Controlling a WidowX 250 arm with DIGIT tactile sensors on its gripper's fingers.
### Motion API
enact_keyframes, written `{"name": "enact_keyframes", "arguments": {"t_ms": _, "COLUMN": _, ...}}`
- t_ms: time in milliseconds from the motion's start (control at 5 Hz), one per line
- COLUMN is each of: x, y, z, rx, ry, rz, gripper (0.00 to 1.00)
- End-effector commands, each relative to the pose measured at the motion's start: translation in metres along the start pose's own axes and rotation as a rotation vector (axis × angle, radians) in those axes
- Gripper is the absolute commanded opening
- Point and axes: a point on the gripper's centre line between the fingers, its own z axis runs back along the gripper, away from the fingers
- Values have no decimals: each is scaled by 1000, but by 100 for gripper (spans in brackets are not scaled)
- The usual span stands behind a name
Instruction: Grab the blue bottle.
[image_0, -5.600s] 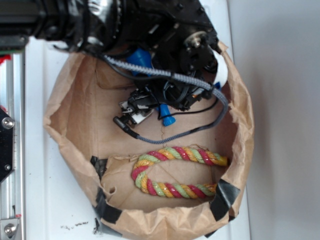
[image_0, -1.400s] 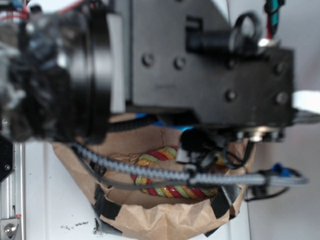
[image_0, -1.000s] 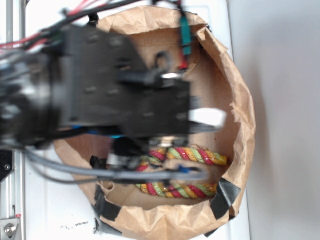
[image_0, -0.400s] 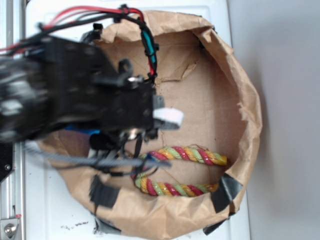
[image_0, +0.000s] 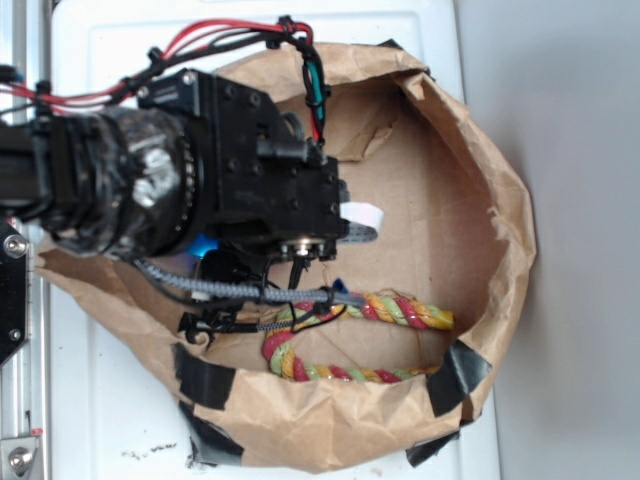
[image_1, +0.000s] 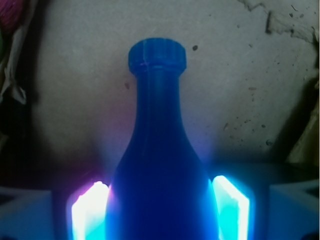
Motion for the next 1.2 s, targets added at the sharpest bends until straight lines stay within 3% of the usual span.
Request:
{"name": "enact_keyframes", "arguments": {"t_ms": 0, "x": 43, "y": -4, "z": 320, "rx": -103, "ry": -424, "rz": -16, "gripper": 0}}
{"name": "enact_keyframes", "arguments": {"t_ms": 200, "x": 45, "y": -8, "z": 316, "rx": -92, "ry": -415, "rz": -22, "gripper": 0}}
{"name": "enact_keyframes", "arguments": {"t_ms": 800, "x": 43, "y": -2, "z": 340, "rx": -133, "ry": -436, "rz": -41, "gripper": 0}}
{"name": "enact_keyframes", "arguments": {"t_ms": 1000, "x": 39, "y": -2, "z": 373, "rx": -151, "ry": -458, "rz": -76, "gripper": 0}}
